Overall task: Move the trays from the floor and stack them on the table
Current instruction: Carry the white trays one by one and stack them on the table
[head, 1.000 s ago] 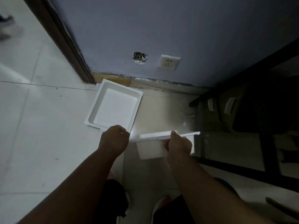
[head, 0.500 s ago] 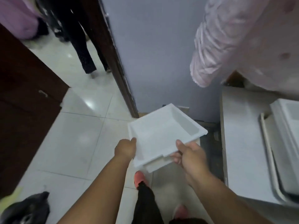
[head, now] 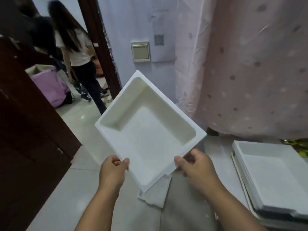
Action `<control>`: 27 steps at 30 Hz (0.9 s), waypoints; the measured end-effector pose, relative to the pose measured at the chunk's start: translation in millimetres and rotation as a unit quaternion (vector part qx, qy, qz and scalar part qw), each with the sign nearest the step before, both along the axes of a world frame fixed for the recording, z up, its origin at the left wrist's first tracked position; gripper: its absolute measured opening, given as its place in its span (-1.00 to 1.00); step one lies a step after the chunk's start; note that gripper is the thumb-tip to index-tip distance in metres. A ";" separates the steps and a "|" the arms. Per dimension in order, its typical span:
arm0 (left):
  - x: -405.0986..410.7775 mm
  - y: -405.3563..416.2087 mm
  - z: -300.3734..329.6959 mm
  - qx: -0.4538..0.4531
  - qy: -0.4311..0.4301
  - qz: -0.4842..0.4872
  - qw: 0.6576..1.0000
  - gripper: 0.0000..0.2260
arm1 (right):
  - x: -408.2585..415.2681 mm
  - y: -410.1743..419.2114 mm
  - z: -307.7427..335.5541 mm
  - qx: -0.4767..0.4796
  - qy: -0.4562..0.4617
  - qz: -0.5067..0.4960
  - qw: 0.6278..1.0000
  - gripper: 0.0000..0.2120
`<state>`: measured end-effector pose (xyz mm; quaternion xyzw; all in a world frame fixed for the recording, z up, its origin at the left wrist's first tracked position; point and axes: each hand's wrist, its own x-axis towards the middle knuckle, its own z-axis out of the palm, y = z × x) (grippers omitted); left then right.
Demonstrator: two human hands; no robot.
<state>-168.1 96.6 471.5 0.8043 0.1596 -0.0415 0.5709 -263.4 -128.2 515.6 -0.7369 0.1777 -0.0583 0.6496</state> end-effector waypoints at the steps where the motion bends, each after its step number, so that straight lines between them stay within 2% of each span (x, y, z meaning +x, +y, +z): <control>1: -0.4 4.4 12.3 -0.004 -0.026 -0.009 1.000 -0.81 | -6.8 5.7 8.6 -0.003 -0.009 -0.015 1.000 -0.92; 4: -7.2 15.5 38.5 -0.005 -0.089 -0.026 0.996 -0.91 | -26.6 19.8 17.1 0.006 -0.009 -0.064 0.998 -0.95; 9: -33.1 25.5 59.5 -0.025 -0.147 -0.093 0.985 -0.87 | -67.6 46.0 5.2 0.032 0.007 -0.199 0.979 -0.74; 13: -55.6 13.3 64.1 -0.038 -0.173 -0.165 0.970 -0.86 | -101.1 48.3 -4.1 0.010 0.019 -0.268 0.963 -0.70; 17: -71.8 -21.8 73.7 -0.042 -0.176 -0.242 0.953 -0.87 | -139.9 24.4 2.4 0.069 -0.002 -0.354 0.933 -0.81; 20: -78.7 -55.7 79.2 -0.037 -0.206 -0.305 0.929 -0.86 | -159.5 -1.4 3.1 0.126 -0.011 -0.425 0.896 -0.74; 27: -93.8 -148.3 64.0 -0.087 -0.142 -0.425 0.890 -0.86 | -204.4 -78.2 -4.5 0.060 0.023 -0.538 0.841 -0.66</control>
